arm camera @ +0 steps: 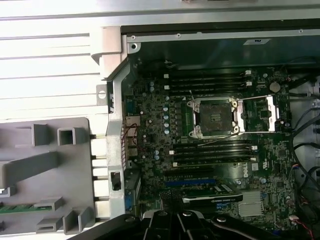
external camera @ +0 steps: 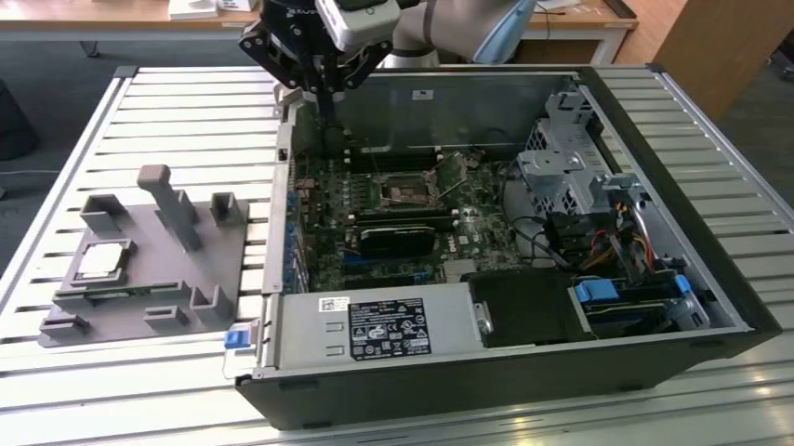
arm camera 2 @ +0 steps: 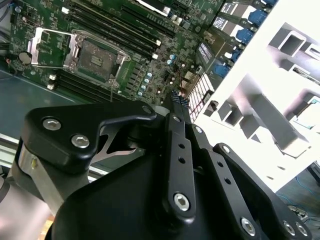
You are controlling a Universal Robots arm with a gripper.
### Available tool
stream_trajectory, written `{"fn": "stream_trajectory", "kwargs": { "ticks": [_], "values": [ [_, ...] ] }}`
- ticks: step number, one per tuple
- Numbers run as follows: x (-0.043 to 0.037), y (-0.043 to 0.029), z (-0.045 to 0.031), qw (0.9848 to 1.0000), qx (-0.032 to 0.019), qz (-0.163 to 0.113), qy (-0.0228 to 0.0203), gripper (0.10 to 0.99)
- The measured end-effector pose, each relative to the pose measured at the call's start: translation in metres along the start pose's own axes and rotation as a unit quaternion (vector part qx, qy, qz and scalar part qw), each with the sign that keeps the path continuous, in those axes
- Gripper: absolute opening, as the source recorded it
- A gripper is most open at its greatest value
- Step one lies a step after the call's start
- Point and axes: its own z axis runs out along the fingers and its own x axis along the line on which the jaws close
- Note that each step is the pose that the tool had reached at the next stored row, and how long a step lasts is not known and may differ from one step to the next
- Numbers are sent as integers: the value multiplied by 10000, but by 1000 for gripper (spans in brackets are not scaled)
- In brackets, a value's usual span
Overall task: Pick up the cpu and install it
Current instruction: 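Reach for the cpu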
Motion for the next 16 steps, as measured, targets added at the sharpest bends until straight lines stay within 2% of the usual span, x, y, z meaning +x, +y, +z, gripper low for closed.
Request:
{"fn": "stream_trajectory", "kwargs": {
  "ticks": [16],
  "values": [
    [80,-6,-1,10000,0,0,0,106]
  ]
}}
